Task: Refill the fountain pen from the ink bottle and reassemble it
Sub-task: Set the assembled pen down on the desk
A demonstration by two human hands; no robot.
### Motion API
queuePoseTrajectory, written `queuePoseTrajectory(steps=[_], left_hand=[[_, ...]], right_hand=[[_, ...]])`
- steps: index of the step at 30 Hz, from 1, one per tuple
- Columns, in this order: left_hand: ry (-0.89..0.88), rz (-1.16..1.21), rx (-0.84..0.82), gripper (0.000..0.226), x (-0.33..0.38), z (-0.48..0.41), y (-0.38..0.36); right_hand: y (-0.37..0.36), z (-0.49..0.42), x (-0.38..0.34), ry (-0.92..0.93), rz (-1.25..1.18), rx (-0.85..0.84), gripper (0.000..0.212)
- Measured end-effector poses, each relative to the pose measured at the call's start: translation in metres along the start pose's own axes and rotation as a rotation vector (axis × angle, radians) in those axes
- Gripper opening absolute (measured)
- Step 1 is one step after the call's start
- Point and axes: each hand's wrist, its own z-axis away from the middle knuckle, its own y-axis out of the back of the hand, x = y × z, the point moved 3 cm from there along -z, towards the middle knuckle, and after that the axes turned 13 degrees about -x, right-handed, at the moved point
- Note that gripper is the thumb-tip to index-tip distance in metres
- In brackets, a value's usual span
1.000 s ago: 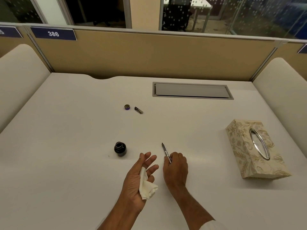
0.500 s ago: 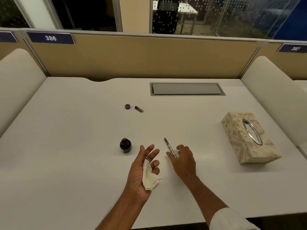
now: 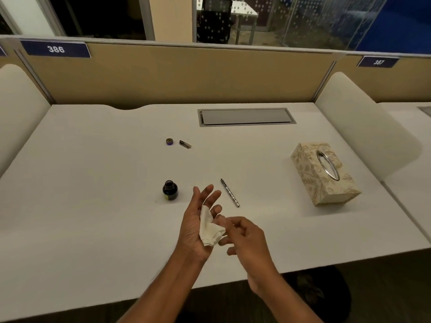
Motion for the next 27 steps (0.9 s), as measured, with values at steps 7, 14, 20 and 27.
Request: queuePoseTrajectory(steps=[7,14,20,27], left_hand=[[-0.083,-0.038,-0.031,0.032,-0.045,0.027,-0.037],[-0.188,-0.113,-0.064,0.033,-0.152,0.07,-0.068],[-0.205,-0.368,0.061,0.053,-0.254,0.127,-0.087],[-0.113,-0.866,0.144,0.035,-0.308,0.155,-0.101]], right_hand=[[0.03,0.061,-0.002,-0.055,-0.131,-0.03,0.047],[0.115,0.126,0.041,0.048,-0.188,-0.052,0.018],[0.2,0.172,0.086,0.161,-0.161,0.064,0.019],[0.25,0.2,0.122,0.121,-0.221,0.151,0.031]])
